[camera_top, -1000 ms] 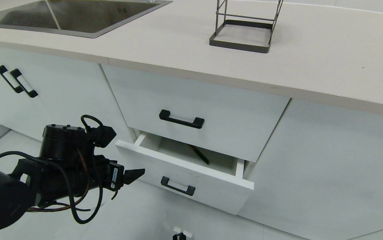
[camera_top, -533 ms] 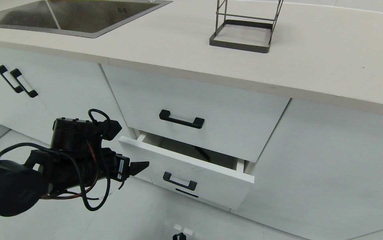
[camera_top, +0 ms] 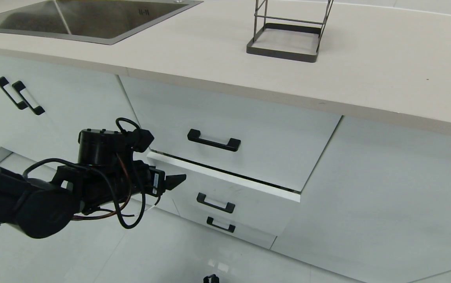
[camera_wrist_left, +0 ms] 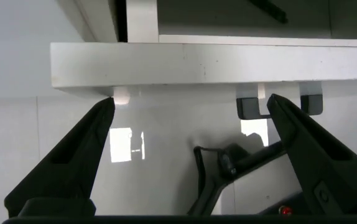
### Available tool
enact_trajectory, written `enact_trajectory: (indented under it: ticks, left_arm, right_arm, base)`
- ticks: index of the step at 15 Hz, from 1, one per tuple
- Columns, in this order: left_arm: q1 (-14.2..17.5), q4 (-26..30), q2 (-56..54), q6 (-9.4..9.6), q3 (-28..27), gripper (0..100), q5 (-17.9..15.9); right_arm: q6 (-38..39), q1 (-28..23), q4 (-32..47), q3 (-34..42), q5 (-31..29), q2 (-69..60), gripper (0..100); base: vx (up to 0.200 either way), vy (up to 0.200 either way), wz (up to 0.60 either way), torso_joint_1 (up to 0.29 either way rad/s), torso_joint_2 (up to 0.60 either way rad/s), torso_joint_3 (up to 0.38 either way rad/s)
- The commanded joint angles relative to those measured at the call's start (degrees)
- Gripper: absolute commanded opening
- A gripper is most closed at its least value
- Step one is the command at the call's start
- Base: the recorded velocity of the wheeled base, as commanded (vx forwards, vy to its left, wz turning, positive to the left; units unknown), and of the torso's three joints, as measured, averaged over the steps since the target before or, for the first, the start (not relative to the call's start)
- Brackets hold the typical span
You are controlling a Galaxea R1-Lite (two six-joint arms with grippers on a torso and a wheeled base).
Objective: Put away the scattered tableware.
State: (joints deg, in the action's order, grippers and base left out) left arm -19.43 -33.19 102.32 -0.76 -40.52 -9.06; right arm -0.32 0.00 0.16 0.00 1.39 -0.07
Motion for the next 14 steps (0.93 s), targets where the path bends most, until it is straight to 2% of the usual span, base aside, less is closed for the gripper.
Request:
enact_trajectory:
  ticks: [1, 8, 10, 11, 12, 14]
  left_arm:
    - [0.1, -0.12, 1.66, -0.04, -0.17, 100, 0.0]
    - [0.18, -0.2, 1.31, 0.05, -1.14, 100, 0.0]
    - [0.1, -0.56, -0.98, 0.14, 1.59, 100, -0.08]
    - [0.01, -2.58, -4.14, 0.23, 5.63, 100, -0.08]
    - [-0.08, -3.81, -5.72, 0.23, 7.3, 100, -0.08]
    - [0.27, -12.24, -13.63, 1.9, 17.05, 100, 0.0]
  right_arm:
    - [-0.03, 0.0, 0.02, 0.0, 0.02, 0.07, 100]
    - [0.05, 0.0, 0.02, 0.0, 0.02, 0.07, 100]
    - [0.05, 0.0, 0.02, 0.0, 0.02, 0.07, 100]
    - [-0.03, 0.0, 0.02, 0.0, 0.02, 0.07, 100]
    - [-0.12, 0.0, -0.07, 0.0, 0.02, 0.07, 100]
    - [-0.56, 0.0, -0.16, 0.0, 0.1, 0.07, 100]
  base:
    - [0.0, 0.0, 0.0, 0.0, 0.0, 0.0]
    - [0.0, 0.0, 0.0, 0.0, 0.0, 0.0]
    - [0.0, 0.0, 0.0, 0.0, 0.0, 0.0]
    - [0.0, 0.0, 0.0, 0.0, 0.0, 0.0]
    - [0.0, 0.0, 0.0, 0.0, 0.0, 0.0]
    - [0.0, 0.0, 0.0, 0.0, 0.0, 0.0]
